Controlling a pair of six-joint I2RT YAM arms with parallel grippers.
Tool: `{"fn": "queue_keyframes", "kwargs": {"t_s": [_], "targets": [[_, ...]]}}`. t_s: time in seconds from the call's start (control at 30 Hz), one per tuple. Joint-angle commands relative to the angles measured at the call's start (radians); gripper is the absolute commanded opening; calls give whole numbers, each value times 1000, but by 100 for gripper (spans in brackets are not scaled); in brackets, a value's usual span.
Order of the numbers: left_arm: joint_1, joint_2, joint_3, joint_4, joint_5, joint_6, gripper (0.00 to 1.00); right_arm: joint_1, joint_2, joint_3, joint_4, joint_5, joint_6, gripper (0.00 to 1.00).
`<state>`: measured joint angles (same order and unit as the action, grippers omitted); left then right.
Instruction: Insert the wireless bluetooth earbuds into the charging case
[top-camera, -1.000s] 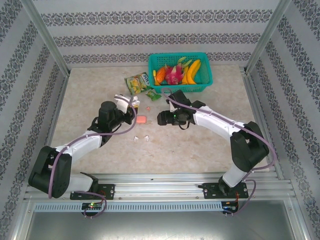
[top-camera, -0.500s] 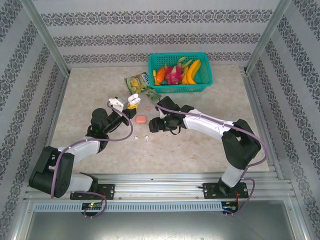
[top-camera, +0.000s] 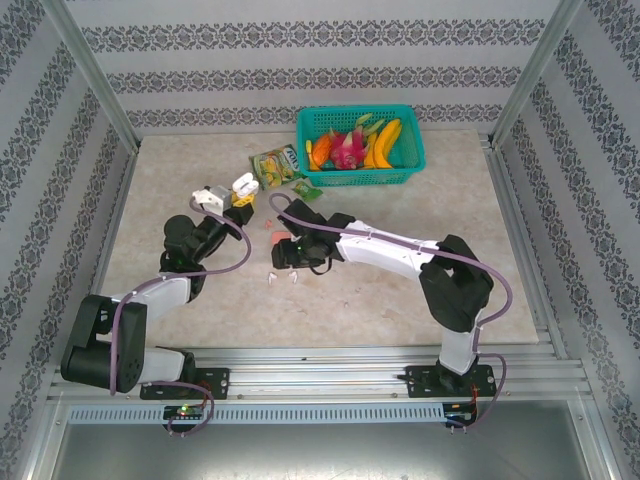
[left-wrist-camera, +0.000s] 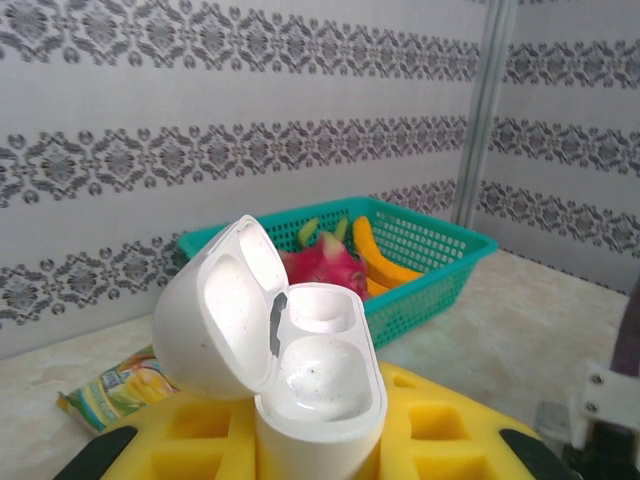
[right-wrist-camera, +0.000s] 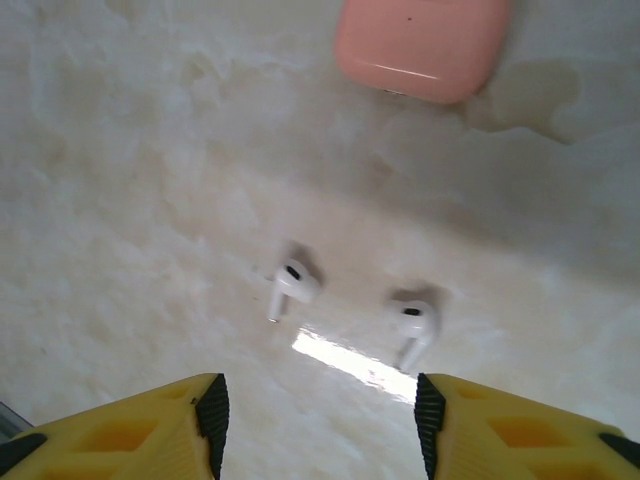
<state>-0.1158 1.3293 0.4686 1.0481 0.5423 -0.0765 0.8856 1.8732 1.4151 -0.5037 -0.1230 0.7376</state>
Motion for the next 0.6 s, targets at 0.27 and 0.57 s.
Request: {"fn": "queue_keyframes", "kwargs": {"t_s": [0.27, 0.57], "targets": [[83, 49, 34, 167, -35, -115, 0, 51, 143, 167, -145, 75, 308, 49], [124, 103, 30, 235, -59, -168, 0, 78, 236, 278, -259, 125, 387, 49]]}}
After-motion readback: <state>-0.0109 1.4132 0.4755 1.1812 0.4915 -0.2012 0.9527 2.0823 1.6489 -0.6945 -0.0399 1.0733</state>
